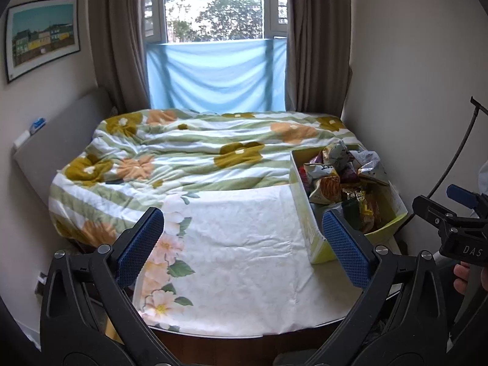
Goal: Organize snacks
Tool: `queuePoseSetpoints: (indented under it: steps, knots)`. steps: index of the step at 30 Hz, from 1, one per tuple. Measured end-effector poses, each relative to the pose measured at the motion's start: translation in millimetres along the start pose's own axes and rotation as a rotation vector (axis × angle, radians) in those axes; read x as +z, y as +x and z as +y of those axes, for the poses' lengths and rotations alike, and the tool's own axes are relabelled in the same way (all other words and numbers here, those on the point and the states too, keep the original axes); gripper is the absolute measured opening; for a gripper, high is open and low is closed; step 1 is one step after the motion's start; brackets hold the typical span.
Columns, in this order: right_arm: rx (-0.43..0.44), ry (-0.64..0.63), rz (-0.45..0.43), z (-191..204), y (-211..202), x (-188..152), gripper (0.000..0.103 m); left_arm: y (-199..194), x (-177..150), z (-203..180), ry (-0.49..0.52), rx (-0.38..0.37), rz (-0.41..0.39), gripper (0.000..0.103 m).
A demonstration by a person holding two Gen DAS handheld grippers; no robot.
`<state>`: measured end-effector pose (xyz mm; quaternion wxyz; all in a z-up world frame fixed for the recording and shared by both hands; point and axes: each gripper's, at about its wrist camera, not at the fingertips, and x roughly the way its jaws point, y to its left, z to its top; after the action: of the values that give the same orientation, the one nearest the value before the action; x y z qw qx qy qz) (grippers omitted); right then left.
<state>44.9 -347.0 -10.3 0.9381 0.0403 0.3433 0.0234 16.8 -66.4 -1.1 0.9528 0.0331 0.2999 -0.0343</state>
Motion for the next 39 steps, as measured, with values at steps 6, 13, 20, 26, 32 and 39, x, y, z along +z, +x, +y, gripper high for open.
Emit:
queuePoseSetpoints:
  steps: [6,13,20,26,32,39]
  knots:
    - [-0.039,-0.040,-0.029,19,-17,-11,0.103,-19,-18,11,-0.006,0.021,-0.016,0.103]
    - [-0.049,-0.043,-0.023,26,-22,-19,0.103,-25,-24,14,-0.013,0.034,-0.024,0.103]
    - [-0.050,-0.043,-0.022,27,-22,-20,0.103,-26,-25,13,-0.007,0.036,-0.021,0.103]
    - [-0.045,-0.042,-0.023,29,-23,-19,0.103,-29,-25,10,0.002,0.047,-0.032,0.103]
    - [-0.046,-0.043,-0.025,34,-25,-18,0.103,-30,-26,7,0.010,0.055,-0.038,0.103]
    - [-0.049,-0.035,-0.022,30,-24,-16,0.103,-31,-27,7,0.005,0.046,-0.035,0.103]
